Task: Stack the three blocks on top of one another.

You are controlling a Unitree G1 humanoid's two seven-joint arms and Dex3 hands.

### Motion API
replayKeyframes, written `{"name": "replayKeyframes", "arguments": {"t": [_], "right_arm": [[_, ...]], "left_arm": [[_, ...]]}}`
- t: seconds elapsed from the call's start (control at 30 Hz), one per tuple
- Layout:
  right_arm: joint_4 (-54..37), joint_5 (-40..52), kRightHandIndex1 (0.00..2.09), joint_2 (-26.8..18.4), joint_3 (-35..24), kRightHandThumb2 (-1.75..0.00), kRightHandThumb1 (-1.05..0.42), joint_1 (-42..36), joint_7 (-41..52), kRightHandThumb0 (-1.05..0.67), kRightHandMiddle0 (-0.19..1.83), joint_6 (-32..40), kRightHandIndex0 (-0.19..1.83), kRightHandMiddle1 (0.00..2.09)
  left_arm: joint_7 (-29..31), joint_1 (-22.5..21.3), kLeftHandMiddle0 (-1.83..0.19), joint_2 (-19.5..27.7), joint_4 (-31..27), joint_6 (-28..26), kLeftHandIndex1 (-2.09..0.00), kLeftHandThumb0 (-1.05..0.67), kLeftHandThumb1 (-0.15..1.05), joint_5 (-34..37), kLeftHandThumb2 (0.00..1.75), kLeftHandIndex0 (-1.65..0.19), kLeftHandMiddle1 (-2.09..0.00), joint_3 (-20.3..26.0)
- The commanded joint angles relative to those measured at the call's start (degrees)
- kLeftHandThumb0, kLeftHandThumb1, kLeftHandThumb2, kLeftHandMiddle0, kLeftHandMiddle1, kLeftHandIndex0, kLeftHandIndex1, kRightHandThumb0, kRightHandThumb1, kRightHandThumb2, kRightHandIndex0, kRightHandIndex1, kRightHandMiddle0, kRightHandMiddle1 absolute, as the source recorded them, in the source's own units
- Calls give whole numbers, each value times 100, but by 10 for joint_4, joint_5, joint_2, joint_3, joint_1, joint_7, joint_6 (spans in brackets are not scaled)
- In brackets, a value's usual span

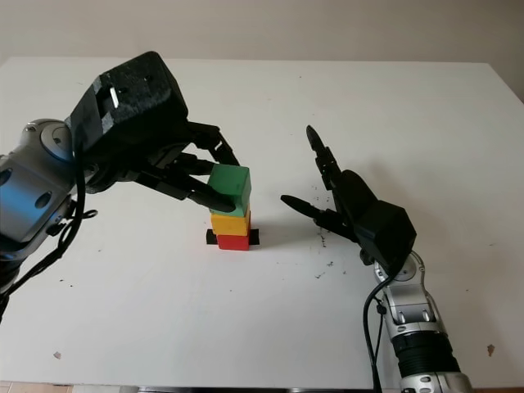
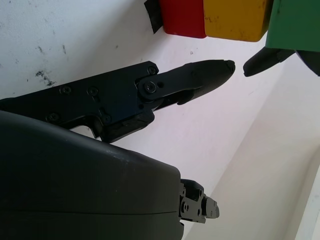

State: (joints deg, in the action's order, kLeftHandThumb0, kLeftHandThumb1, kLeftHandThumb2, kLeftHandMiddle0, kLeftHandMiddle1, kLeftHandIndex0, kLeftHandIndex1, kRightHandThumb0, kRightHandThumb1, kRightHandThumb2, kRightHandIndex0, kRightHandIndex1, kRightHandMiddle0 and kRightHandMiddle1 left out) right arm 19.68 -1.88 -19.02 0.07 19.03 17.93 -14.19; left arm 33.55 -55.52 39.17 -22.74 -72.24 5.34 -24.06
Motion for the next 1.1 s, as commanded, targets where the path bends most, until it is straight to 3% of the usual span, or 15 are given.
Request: {"name": "replayKeyframes", "arguments": {"t": [0.0, 0.2, 0.33, 0.57, 0.8, 0.93, 1.07], "right_arm": [[-15, 5, 2, 0, -3, -12, -105, -4, 3, -69, -12, 4, -19, 5], [-11, 5, 1, 0, -2, -11, -105, -2, 5, -70, -11, 3, -19, 6], [-10, 5, 1, 0, -2, -11, -105, -2, 6, -70, -11, 2, -19, 5], [-13, 4, 2, 3, -2, -11, -105, -1, 2, -70, -11, 10, -19, 5], [-13, 8, 2, 5, -1, -9, -105, 1, 4, -69, -11, 11, -19, 6], [-13, 8, 1, 4, -2, -8, -105, 1, 3, -70, -10, 16, -19, 6], [-12, 8, 2, 4, -3, -8, -105, 1, 5, -71, -9, 13, -19, 6]], "left_arm": [[2, -1, -25, 8, -6, 0, -166, -34, 100, -3, 5, -19, -5, -8], [9, -7, -19, 10, -9, -11, -148, -39, 98, 3, 5, -6, -3, -12], [19, -8, 1, 16, -7, -6, -101, -45, 96, 4, 5, 9, -2, -14], [34, 9, 7, 24, -9, 35, -39, -45, 94, 4, 5, 1, -5, -6], [42, 6, 18, 16, -18, -1, -14, -44, 91, 22, 5, 3, -4, 9], [51, -2, 19, 27, -31, -3, -8, -50, 89, 30, 4, 7, 0, 1], [64, 10, 14, 42, -51, 20, -5, -54, 85, 39, 4, 11, -3, 21]]}}
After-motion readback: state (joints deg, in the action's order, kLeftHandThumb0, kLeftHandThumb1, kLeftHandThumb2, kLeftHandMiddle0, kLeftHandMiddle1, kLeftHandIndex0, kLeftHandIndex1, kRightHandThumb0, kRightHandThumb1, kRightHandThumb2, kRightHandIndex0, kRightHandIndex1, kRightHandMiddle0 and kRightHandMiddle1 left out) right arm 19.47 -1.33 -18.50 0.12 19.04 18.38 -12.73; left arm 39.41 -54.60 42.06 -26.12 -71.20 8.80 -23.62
